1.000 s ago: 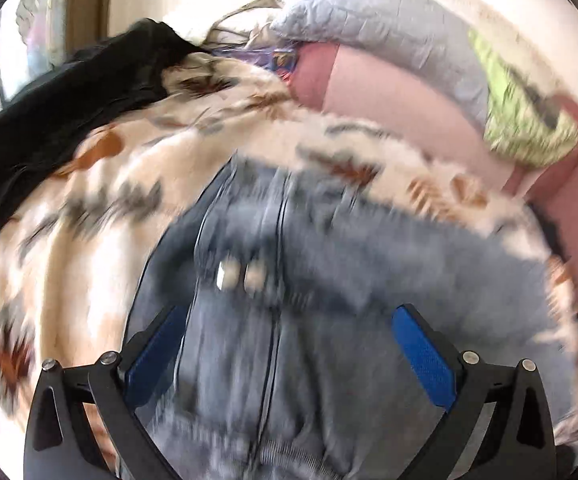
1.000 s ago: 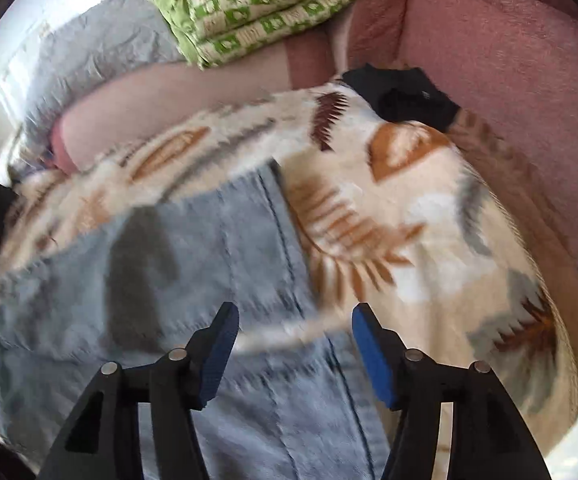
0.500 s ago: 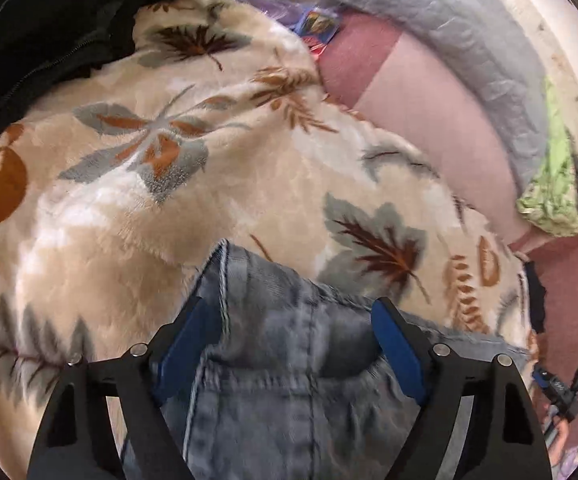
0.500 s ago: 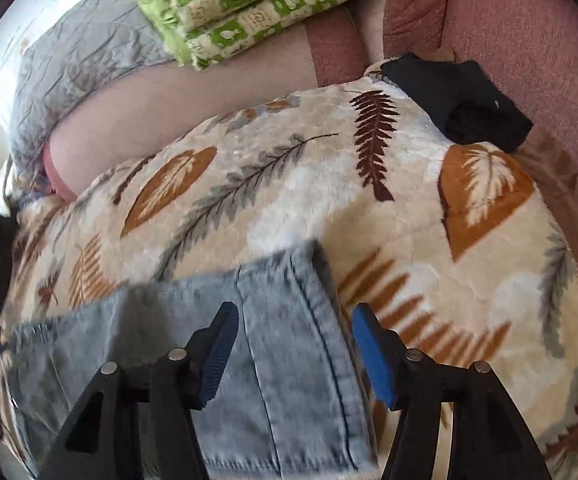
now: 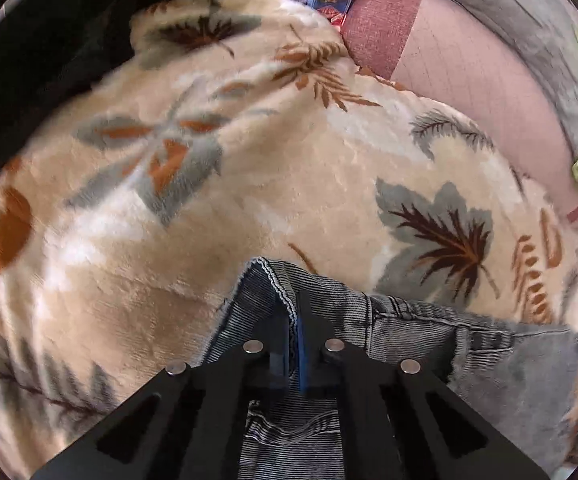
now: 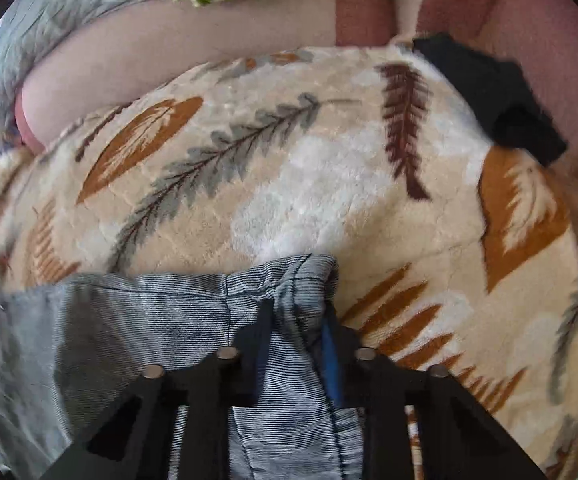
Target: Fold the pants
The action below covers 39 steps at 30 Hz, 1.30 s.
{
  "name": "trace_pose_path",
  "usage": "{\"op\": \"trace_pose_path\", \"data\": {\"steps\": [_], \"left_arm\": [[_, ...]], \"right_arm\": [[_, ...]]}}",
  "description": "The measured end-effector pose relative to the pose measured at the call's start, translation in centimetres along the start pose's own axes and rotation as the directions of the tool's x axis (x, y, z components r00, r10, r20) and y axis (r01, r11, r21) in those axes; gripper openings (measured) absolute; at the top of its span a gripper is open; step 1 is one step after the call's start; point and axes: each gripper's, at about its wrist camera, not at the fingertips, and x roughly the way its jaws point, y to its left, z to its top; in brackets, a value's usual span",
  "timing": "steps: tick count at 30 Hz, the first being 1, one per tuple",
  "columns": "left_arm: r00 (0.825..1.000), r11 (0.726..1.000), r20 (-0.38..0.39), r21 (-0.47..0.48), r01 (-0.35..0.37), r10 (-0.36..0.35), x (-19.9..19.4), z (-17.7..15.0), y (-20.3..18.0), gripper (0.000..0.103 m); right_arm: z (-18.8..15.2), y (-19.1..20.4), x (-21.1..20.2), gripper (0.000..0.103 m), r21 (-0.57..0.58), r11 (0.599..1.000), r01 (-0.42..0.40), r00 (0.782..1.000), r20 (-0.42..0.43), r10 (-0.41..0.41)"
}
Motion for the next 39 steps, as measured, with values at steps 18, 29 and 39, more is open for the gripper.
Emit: {"op": "trace_pose_path", "data": {"steps": [18,29,39], "left_arm": [[0.978,0.993,0.207,0.114,0.003,-0.027,-7.2,-3.9,-1.3,0.053],[0.989,0.963,0.074,0.226,-0.144,0.13,-2.9,-8.3,-3.3,0.061],[0.993,0.995,0.112,0.093,0.039,-0.049,-5.3,-3.7,-0.4,0.061]], "right_arm": [[-7.1,-5.0,-2.6,0.066,0.147,0.981,-0.13,0.986,-0.082,0.143],[-9.7,0.8,-3.2,0.03,-0.233,0.951,0.205,0.968,-0.096,-0.232],[-4.3,-3.6,-6.0,0.069,0.024,0.998,-0.056,0.998,0.016,0.056]]}}
